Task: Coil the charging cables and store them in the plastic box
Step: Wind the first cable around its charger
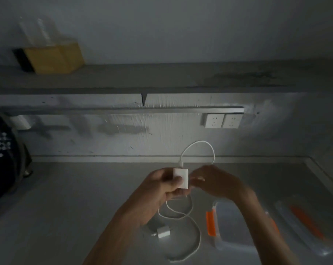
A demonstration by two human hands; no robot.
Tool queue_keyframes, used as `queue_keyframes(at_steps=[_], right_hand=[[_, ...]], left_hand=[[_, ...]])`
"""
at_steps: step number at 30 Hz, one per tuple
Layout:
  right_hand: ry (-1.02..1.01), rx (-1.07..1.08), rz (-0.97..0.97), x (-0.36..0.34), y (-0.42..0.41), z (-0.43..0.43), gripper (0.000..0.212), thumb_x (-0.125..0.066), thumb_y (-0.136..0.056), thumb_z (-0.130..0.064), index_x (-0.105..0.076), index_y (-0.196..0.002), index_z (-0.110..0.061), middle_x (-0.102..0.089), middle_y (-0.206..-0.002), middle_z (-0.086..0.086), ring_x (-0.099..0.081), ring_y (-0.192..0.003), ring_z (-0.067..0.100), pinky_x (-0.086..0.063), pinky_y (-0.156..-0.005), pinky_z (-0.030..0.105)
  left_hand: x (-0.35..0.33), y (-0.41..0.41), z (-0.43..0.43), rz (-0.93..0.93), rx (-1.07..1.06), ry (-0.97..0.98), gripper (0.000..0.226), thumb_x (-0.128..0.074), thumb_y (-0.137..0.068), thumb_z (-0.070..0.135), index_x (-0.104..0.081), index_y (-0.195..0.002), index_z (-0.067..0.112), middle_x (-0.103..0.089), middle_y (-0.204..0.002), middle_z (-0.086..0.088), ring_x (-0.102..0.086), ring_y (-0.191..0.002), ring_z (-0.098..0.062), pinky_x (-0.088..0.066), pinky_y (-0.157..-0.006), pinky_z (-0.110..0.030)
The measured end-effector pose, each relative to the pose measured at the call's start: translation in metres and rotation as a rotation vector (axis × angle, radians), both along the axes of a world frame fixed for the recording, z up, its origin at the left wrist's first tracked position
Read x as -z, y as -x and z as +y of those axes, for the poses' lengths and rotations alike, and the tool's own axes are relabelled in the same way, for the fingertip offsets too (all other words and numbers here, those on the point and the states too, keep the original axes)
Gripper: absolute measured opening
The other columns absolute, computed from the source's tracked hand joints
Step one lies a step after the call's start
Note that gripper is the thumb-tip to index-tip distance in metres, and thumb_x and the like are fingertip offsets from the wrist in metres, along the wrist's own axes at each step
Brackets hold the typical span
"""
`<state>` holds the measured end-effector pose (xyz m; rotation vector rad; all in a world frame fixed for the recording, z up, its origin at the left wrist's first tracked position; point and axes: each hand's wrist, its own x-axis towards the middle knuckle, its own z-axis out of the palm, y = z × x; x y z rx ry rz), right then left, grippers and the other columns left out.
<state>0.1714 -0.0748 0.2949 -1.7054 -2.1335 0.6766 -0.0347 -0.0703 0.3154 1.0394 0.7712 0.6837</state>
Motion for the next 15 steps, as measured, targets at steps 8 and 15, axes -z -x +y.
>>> queue_keyframes(at_steps=[8,15], right_hand=[[-0.631,0.203,0.082,-0.026,-0.013,0.005,0.053,-0.052,-0.099,-0.034,-0.034,-0.149,-0.031,-0.036,-0.15,0.0,-0.03,-0.139,0.018,-0.034,-0.113,0.034],[0.009,0.017,0.88,0.03,0.015,0.011,0.028,-0.035,-0.104,-0.025,-0.062,-0.102,-0.016,-0.062,-0.061,-0.003,-0.056,-0.051,0.008,-0.049,-0.052,0.019]], left_hand=[[-0.019,-0.007,0.006,0.017,-0.1,-0.057,0.017,-0.06,-0.089,-0.001,-0.074,-0.095,0.009,-0.08,-0.094,-0.005,-0.076,-0.085,-0.016,-0.059,-0.07,-0.021],[-0.044,-0.029,0.032,-0.271,-0.041,0.046,0.031,-0.072,-0.077,0.012,-0.073,-0.103,-0.005,-0.074,-0.101,-0.018,-0.073,-0.097,-0.027,-0.061,-0.085,-0.033]])
